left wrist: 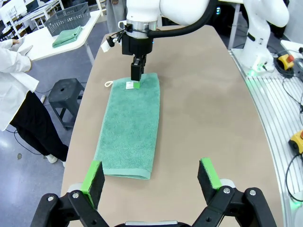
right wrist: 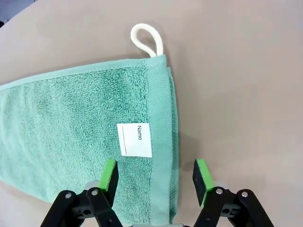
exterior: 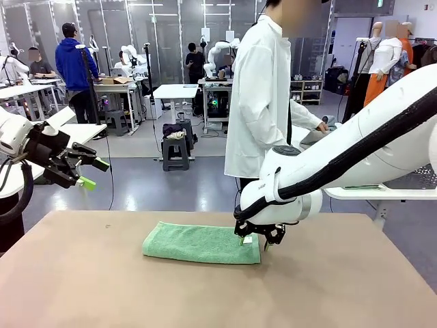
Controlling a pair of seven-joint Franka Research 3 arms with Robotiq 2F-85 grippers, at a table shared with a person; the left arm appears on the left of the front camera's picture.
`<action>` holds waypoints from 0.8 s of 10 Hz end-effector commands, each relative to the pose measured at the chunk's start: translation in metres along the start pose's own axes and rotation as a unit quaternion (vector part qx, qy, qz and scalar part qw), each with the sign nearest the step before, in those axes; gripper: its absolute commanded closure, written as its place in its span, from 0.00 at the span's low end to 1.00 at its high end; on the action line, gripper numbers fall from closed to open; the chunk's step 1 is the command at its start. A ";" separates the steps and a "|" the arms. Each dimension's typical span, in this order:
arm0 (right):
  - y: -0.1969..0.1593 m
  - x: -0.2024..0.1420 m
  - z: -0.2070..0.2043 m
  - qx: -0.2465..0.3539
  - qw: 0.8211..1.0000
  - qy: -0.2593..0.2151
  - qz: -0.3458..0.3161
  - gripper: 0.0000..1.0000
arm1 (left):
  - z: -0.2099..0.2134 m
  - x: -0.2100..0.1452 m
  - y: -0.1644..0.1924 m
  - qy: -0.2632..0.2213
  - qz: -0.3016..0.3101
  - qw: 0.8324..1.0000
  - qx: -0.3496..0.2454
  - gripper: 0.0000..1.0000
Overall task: Fold the towels and place them in the basket.
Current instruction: When a person lays out a Towel with hook on the table, fold it in half twice.
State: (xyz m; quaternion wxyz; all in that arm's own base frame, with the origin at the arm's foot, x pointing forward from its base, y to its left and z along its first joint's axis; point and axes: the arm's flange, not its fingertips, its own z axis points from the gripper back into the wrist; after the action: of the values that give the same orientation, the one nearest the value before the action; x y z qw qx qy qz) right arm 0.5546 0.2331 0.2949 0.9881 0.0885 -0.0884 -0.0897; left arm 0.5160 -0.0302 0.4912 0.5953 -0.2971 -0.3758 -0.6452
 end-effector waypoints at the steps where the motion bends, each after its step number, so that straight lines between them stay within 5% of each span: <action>1: 0.012 0.004 -0.002 -0.022 1.000 -0.006 -0.015 0.20 | 0.002 -0.002 0.000 -0.009 0.006 1.000 -0.004 0.00; 5: 0.015 0.006 -0.003 -0.032 0.999 -0.004 -0.009 0.20 | 0.005 -0.005 0.005 -0.015 0.062 0.998 0.002 0.00; 6: 0.015 0.006 -0.005 -0.035 0.999 -0.001 -0.006 0.20 | 0.005 -0.005 0.001 -0.003 0.034 0.999 0.007 0.00; 7: 0.016 0.007 -0.007 -0.037 0.999 0.001 0.004 0.34 | 0.005 -0.005 0.001 -0.003 0.034 0.999 0.007 0.00; 8: 0.017 0.008 -0.009 -0.040 0.999 0.001 -0.001 0.35 | 0.005 -0.005 0.001 -0.003 0.034 0.999 0.007 0.00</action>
State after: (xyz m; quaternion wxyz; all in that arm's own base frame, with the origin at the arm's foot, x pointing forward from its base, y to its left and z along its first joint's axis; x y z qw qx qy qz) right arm 0.5599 0.2391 0.2923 0.9913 0.0688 -0.0802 -0.0779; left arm 0.5176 -0.0231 0.4882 0.6232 -0.3116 -0.3688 -0.6152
